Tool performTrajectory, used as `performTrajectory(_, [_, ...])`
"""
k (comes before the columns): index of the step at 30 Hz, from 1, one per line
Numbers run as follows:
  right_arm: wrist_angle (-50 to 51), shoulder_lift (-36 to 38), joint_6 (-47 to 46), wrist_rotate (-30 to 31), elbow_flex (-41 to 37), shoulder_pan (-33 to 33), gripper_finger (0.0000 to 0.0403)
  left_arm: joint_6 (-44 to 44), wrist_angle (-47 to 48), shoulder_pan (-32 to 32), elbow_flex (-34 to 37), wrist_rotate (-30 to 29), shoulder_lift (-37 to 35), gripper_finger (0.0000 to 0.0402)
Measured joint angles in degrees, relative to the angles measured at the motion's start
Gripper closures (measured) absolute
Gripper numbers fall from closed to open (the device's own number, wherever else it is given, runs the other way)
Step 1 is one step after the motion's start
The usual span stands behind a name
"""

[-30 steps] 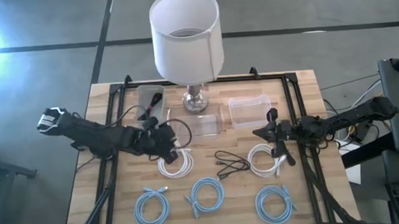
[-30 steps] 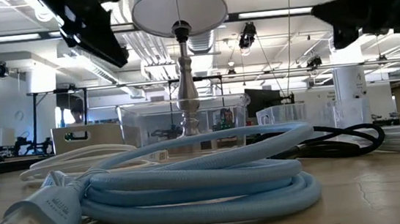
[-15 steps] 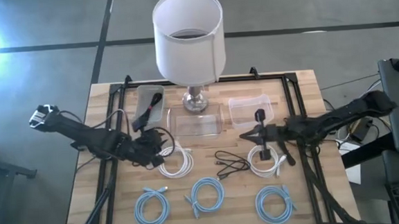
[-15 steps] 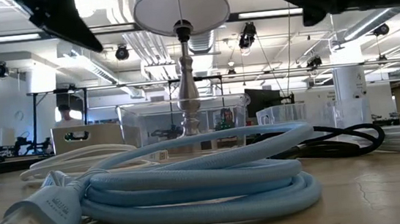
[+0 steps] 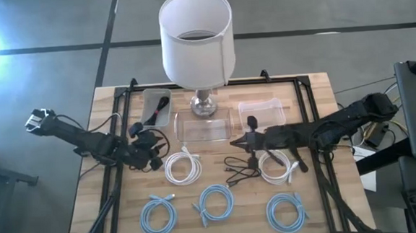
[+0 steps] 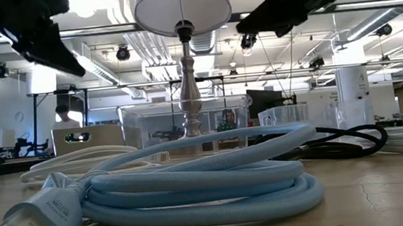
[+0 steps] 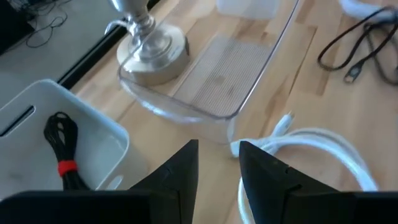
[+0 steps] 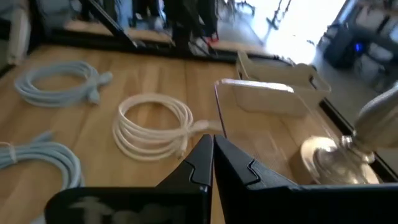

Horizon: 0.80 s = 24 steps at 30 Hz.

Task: Pick & Place USB Port
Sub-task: Put the left black charger cable into the gray bin

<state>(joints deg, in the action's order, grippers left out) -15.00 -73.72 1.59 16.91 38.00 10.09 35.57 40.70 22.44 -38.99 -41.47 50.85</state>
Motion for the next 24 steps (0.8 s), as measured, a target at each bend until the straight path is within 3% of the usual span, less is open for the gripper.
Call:
performTrajectory(13, [2.8,-11.8,-0.2,-0.1,10.2,0.5,0.0394,0.0,-0.1,0.0,10.8,0.1,0.3,0.0282])
performTrajectory(16, [2.9,-13.1,-0.4,2.7,10.6,0.5,0.0394,0.0,0.0,0.0,13.9,0.1,0.3,0.0282])
performTrajectory(19, [2.6,-13.0,1.7,-0.9,11.1,0.7,0.0392,0.0,0.0,0.0,17.0,0.1,0.3,0.0282])
performTrajectory(21, [2.5,-12.6,4.8,-2.8,11.5,1.8,0.0377,0.0,-0.1,0.0,19.2,0.1,0.3,0.0282])
performTrajectory(24, [2.6,-12.0,10.2,-0.9,12.1,3.9,0.0333,0.0,-0.1,0.0,22.4,0.1,0.3,0.0282])
